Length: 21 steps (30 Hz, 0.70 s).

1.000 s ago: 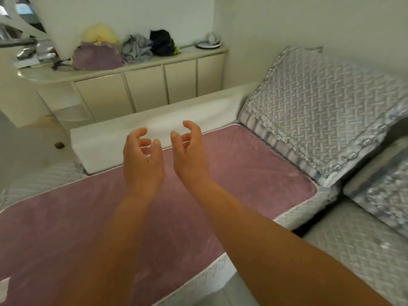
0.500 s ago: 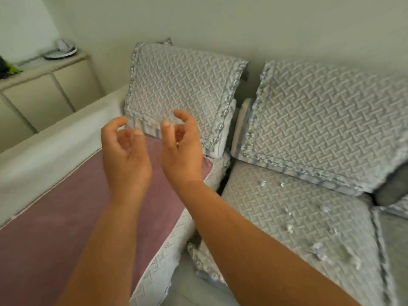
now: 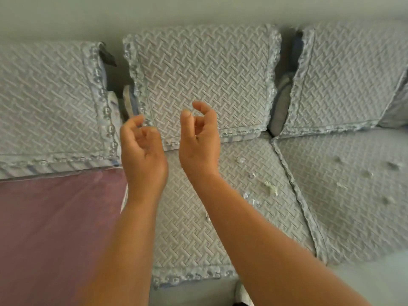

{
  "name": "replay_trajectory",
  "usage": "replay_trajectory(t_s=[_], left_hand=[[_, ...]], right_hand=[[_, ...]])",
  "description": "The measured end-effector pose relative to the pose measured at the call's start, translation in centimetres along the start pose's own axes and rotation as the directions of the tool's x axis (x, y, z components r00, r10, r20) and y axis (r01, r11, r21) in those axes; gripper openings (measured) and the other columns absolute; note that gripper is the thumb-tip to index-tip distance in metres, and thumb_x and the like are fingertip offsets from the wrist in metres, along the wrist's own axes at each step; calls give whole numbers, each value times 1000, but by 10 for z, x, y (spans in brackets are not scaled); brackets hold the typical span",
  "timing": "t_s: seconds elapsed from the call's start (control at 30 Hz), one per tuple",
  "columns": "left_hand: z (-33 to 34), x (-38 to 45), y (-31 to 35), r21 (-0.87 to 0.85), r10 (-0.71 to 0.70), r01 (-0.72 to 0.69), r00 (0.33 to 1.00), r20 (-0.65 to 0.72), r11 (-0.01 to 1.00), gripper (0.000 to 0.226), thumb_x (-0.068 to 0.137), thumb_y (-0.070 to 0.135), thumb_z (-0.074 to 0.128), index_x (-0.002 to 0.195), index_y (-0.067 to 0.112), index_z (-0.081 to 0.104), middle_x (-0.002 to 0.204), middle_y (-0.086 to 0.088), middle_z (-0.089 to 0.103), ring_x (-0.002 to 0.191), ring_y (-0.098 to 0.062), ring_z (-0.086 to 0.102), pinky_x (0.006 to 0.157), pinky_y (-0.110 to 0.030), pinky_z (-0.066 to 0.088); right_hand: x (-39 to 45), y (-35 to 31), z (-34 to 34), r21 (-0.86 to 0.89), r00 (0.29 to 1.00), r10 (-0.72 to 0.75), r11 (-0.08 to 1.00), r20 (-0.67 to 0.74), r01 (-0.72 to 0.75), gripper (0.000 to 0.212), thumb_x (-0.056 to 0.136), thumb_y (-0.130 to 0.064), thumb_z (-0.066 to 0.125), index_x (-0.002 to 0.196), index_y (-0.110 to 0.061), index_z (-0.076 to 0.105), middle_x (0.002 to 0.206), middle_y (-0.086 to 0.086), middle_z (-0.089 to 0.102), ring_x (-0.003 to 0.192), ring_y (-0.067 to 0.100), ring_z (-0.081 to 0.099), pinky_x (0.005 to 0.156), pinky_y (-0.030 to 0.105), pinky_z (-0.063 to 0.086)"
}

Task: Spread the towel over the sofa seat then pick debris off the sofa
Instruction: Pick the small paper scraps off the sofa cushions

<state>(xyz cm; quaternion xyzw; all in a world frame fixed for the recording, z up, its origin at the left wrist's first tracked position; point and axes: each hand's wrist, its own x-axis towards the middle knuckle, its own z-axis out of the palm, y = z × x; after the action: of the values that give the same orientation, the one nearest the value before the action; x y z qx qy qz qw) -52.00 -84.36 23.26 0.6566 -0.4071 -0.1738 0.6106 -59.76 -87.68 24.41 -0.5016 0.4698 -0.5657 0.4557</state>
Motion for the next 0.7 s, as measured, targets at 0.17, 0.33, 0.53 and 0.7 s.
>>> replay_trajectory(t_s=[0.17, 0.33, 0.53, 0.7], left_hand=[[80, -13, -9, -5, -10, 12, 982, 191, 1000, 32, 95, 32, 46, 126, 24, 44, 106, 7, 57, 95, -3, 57, 72, -8, 44], [146, -15, -50, 106, -161, 133, 933, 323, 985, 58, 90, 47, 48, 140, 26, 30, 139, 1, 46, 123, -11, 48, 90, -18, 41], [221, -11, -118, 279, -375, 289, 866, 332, 916, 102, 65, 78, 45, 147, 36, 2, 159, 7, 6, 146, -13, 8, 116, -45, 16], [257, -4, -177, 434, -496, 359, 828, 261, 826, 105, 62, 83, 44, 146, 39, -1, 160, 5, 1, 147, -18, 3, 115, -59, 15]], right_hand=[[38, 27, -62, -1, 990, 53, 999, -132, -53, 29, 93, -33, 49, 121, -23, 48, 70, -8, 47, 52, -2, 43, 52, 13, 42], [78, 74, -111, -105, 983, 138, 983, -123, -151, 50, 90, -46, 49, 136, -32, 36, 109, -8, 57, 92, -1, 55, 77, 19, 49], [141, 158, -162, -383, 952, 287, 895, 102, -229, 90, 71, -73, 45, 145, -40, 5, 156, -11, 15, 143, 13, 14, 114, 53, 21], [173, 228, -175, -494, 880, 432, 819, 196, -292, 95, 68, -75, 50, 143, -44, 0, 156, -6, 15, 143, 19, 15, 112, 57, 22]])
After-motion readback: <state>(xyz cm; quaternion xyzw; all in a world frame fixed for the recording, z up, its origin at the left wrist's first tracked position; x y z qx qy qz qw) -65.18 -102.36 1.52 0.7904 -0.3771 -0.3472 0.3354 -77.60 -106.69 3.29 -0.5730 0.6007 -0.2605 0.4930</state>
